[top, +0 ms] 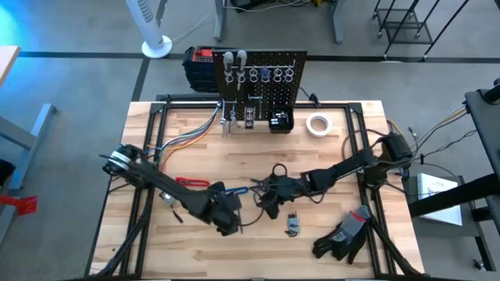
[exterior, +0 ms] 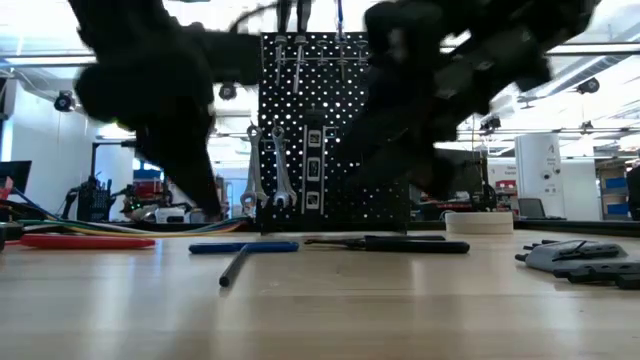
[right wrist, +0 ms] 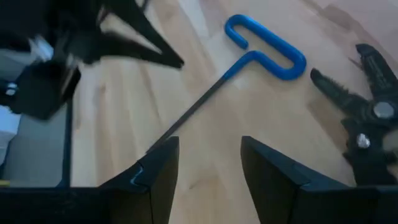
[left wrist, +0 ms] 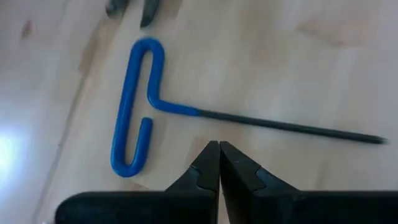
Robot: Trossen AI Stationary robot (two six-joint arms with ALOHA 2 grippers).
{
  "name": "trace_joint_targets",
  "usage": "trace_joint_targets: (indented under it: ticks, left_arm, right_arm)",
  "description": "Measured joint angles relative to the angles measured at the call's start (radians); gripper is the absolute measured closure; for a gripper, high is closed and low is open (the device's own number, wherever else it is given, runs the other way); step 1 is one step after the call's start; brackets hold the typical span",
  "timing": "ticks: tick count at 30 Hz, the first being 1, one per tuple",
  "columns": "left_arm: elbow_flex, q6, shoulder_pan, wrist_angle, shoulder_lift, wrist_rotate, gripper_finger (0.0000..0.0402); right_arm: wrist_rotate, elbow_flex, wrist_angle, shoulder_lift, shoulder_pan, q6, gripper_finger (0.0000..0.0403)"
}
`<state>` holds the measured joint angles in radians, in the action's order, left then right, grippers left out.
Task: Hang tools onto peg board
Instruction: Hang the pick tool on the peg board
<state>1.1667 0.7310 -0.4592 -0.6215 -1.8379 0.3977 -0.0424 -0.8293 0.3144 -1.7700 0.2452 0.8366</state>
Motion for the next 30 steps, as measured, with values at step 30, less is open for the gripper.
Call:
trace_joint_targets:
  ticks: [30]
  left_arm:
    - [-0.174, 0.103, 0.038, 0.196, -0.065, 0.128, 0.0401]
  right_arm:
    - [0.259, -0.340, -0.265, -0.315, -0.227, -0.168, 0.0262]
